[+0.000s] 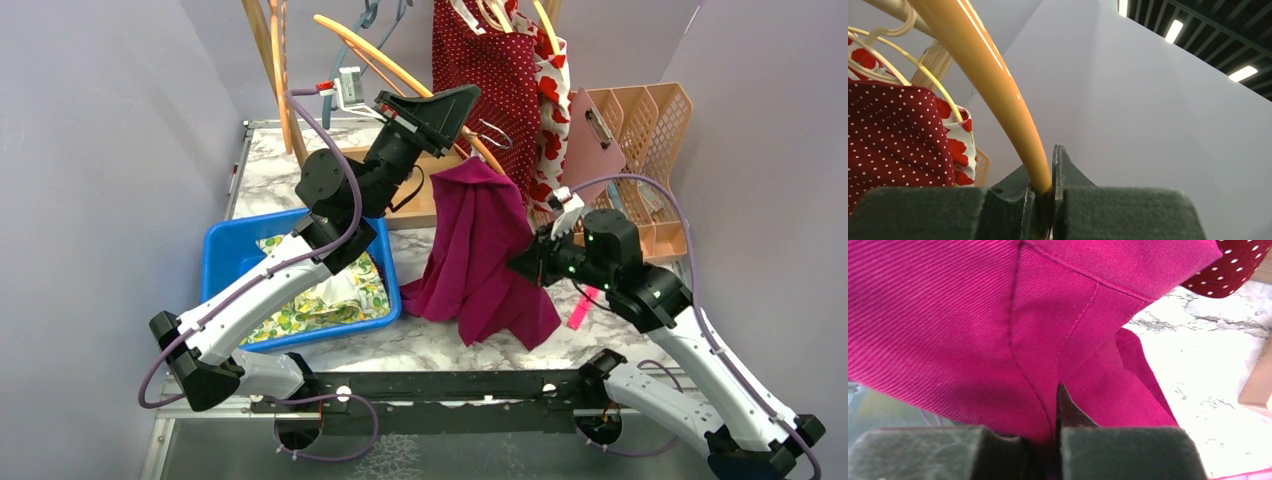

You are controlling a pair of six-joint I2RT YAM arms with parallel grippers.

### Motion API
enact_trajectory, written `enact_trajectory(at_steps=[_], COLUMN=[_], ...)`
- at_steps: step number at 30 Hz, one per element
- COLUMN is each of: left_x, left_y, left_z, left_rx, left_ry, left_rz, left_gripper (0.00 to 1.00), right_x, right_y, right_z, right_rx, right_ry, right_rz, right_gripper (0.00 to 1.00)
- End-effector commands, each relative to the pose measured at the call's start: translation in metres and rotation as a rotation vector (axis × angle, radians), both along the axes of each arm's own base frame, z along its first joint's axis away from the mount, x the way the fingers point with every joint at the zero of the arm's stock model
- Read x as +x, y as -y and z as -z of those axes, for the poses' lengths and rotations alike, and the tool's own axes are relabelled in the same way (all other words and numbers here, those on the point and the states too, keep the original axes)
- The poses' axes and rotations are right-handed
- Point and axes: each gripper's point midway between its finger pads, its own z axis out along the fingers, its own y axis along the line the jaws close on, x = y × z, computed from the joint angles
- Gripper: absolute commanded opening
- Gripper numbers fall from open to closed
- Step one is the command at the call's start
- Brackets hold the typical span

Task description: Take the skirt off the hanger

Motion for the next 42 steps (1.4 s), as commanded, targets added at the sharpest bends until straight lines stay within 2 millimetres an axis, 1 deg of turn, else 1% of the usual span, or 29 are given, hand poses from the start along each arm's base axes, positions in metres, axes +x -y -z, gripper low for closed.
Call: enact_trajectory(at_steps=[1, 3, 5, 6, 7, 8, 9, 10, 11, 13, 15, 16, 17, 18, 19, 20, 21, 23, 24, 25, 28, 29, 31, 33, 36, 38, 39, 41, 42], left_x=[-0.032, -0.031, -0.032, -0.032, -0.032, -0.033, -0.033, -0.034, -0.034, -0.034, -0.034, -0.034, -0.033, -0.032, -0.03, -0.028, -0.026, -0.023, -0.022, -0.02, -0.018, -0.017, -0.015, -0.01, -0.003, 0.001, 0.002, 0.002, 0.001], left_y=[-0.054, -0.053, -0.054, -0.056, -0.058, -0.059, -0.061, -0.062, -0.063, -0.064, -0.063, -0.062, -0.062, -0.062, -0.061, -0.061, -0.061, -0.061, -0.061, -0.061, -0.061, -0.061, -0.063, -0.065, -0.067, -0.063, -0.061, -0.059, -0.058], left_z=[-0.071, -0.072, -0.073, -0.074, -0.074, -0.075, -0.077, -0.077, -0.078, -0.079, -0.082, -0.083, -0.083, -0.083, -0.082, -0.082, -0.081, -0.081, -0.081, -0.081, -0.082, -0.082, -0.082, -0.078, -0.075, -0.074, -0.074, -0.075, -0.075], left_rx=[-0.227, -0.24, -0.246, -0.251, -0.257, -0.263, -0.265, -0.267, -0.27, -0.274, -0.266, -0.262, -0.261, -0.261, -0.259, -0.26, -0.26, -0.263, -0.265, -0.27, -0.29, -0.298, -0.339, -0.409, -0.484, -0.501, -0.516, -0.531, -0.538], left_ry=[0.141, 0.131, 0.131, 0.13, 0.125, 0.124, 0.127, 0.129, 0.13, 0.129, 0.144, 0.15, 0.152, 0.152, 0.148, 0.146, 0.143, 0.139, 0.137, 0.134, 0.13, 0.128, 0.115, 0.097, 0.089, 0.072, 0.067, 0.064, 0.061], left_rz=[-0.019, -0.004, -0.001, -0.002, -0.004, -0.004, -0.006, -0.007, -0.007, -0.005, -0.004, -0.004, -0.004, -0.004, -0.006, -0.006, -0.007, -0.01, -0.011, -0.008, 0.001, 0.004, 0.022, 0.056, 0.101, 0.122, 0.14, 0.165, 0.178], left_gripper=[0.0, 0.0, 0.0, 0.0, 0.0, 0.0, 0.0, 0.0, 0.0, 0.0, 0.0, 0.0, 0.0, 0.0, 0.0, 0.0, 0.0, 0.0, 0.0, 0.0, 0.0, 0.0, 0.0, 0.0, 0.0, 0.0, 0.0, 0.0, 0.0], right_x=[0.011, 0.013, 0.015, 0.017, 0.019, 0.021, 0.023, 0.025, 0.026, 0.029, 0.029, 0.027, 0.025, 0.021, 0.018, 0.015, 0.012, 0.006, 0.003, 0.001, -0.005, -0.011, -0.032, -0.043, -0.048, -0.044, -0.038, -0.026, -0.023], right_y=[0.014, 0.015, 0.013, 0.013, 0.011, 0.008, 0.006, 0.005, 0.003, 0.0, 0.003, 0.006, 0.007, 0.009, 0.009, 0.01, 0.01, 0.006, 0.002, -0.002, -0.017, -0.028, -0.051, -0.063, -0.07, -0.07, -0.069, -0.072, -0.076], right_z=[0.021, 0.029, 0.035, 0.036, 0.037, 0.038, 0.042, 0.045, 0.048, 0.052, 0.054, 0.054, 0.055, 0.055, 0.054, 0.053, 0.052, 0.054, 0.054, 0.055, 0.047, 0.043, 0.029, 0.025, 0.033, 0.039, 0.045, 0.067, 0.078], right_rx=[-0.087, -0.094, -0.088, -0.09, -0.09, -0.091, -0.093, -0.091, -0.091, -0.085, -0.095, -0.097, -0.101, -0.102, -0.1, -0.094, -0.084, -0.058, -0.041, -0.027, 0.029, 0.059, 0.153, 0.21, 0.164, 0.137, 0.126, 0.093, 0.067], right_ry=[-0.015, -0.02, -0.024, -0.032, -0.037, -0.04, -0.048, -0.05, -0.052, -0.049, -0.069, -0.076, -0.084, -0.094, -0.1, -0.11, -0.116, -0.126, -0.125, -0.121, -0.084, -0.072, -0.065, -0.061, 0.015, 0.036, 0.025, -0.062, -0.116], right_rz=[0.08, 0.087, 0.091, 0.104, 0.103, 0.096, 0.091, 0.093, 0.087, 0.08, 0.106, 0.118, 0.122, 0.119, 0.114, 0.114, 0.112, 0.086, 0.063, 0.037, -0.071, -0.152, -0.359, -0.446, -0.463, -0.425, -0.389, -0.319, -0.322], right_gripper=[0.16, 0.15, 0.32, 0.31, 0.24, 0.21, 0.21, 0.26, 0.27, 0.22, 0.22, 0.28, 0.41, 0.47, 0.47, 0.45, 0.38, 0.17, 0.05, 0.01, 0.01, 0.01, 0.01, 0.01, 0.01, 0.01, 0.01, 0.01, 0.01])
